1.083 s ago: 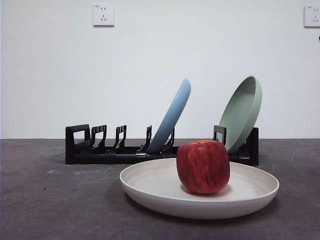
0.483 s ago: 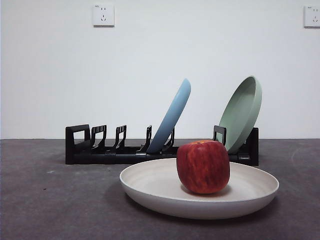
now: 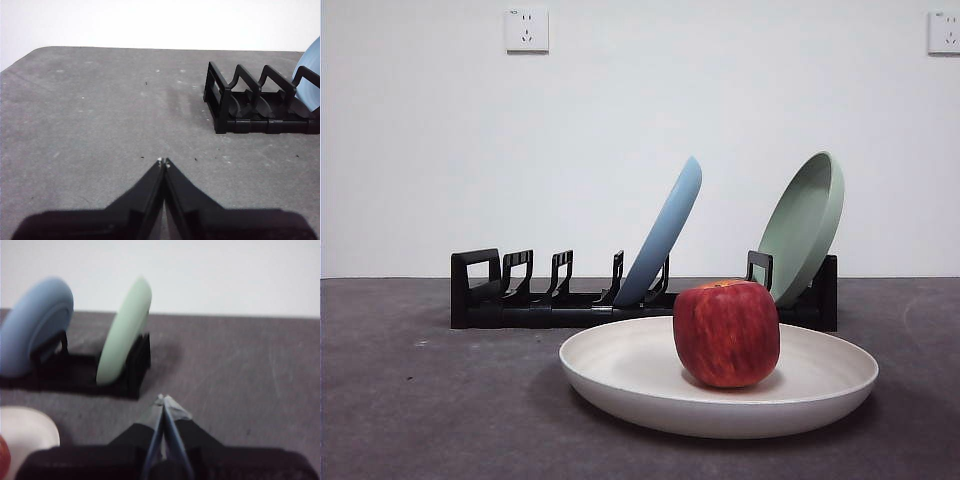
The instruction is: Take the yellow plate from the plate rack,put the plate on the table,take the apple from the table,put the apple in the plate
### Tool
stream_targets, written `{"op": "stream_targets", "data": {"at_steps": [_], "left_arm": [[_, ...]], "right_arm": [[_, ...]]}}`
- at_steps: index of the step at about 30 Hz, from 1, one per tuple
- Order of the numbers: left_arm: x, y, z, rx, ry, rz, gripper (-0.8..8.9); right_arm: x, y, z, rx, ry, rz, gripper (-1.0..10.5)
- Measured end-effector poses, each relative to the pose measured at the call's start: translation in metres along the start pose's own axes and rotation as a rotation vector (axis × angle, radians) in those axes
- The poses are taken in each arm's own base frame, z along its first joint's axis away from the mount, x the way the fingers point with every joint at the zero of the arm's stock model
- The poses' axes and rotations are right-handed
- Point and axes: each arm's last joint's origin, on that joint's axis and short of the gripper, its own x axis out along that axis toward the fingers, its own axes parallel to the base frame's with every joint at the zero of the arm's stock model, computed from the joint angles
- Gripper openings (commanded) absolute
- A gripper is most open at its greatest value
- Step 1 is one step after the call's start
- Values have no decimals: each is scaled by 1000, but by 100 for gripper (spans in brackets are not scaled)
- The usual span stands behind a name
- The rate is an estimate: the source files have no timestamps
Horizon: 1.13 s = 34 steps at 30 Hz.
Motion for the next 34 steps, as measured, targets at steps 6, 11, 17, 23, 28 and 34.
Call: {"op": "stream_targets", "data": {"at_steps": [6,11,17,23,28,34], "left_arm": [[0,0,0,0,0,0,-3],[0,0,0,0,0,0,-3],[0,0,0,0,0,0,-3],[0,0,0,0,0,0,-3],[0,0,0,0,0,0,-3],[0,0,0,0,0,0,-3]], "right_arm": [[6,0,-20,48,27,0,1],[7,1,-27,80,53,0,1],[7,1,-27,117,58,-1,1],[8,1,-28,152,68,-5,1],[8,1,-28,158,68,-6,1],[8,1,-28,159,68,-6,1]]}}
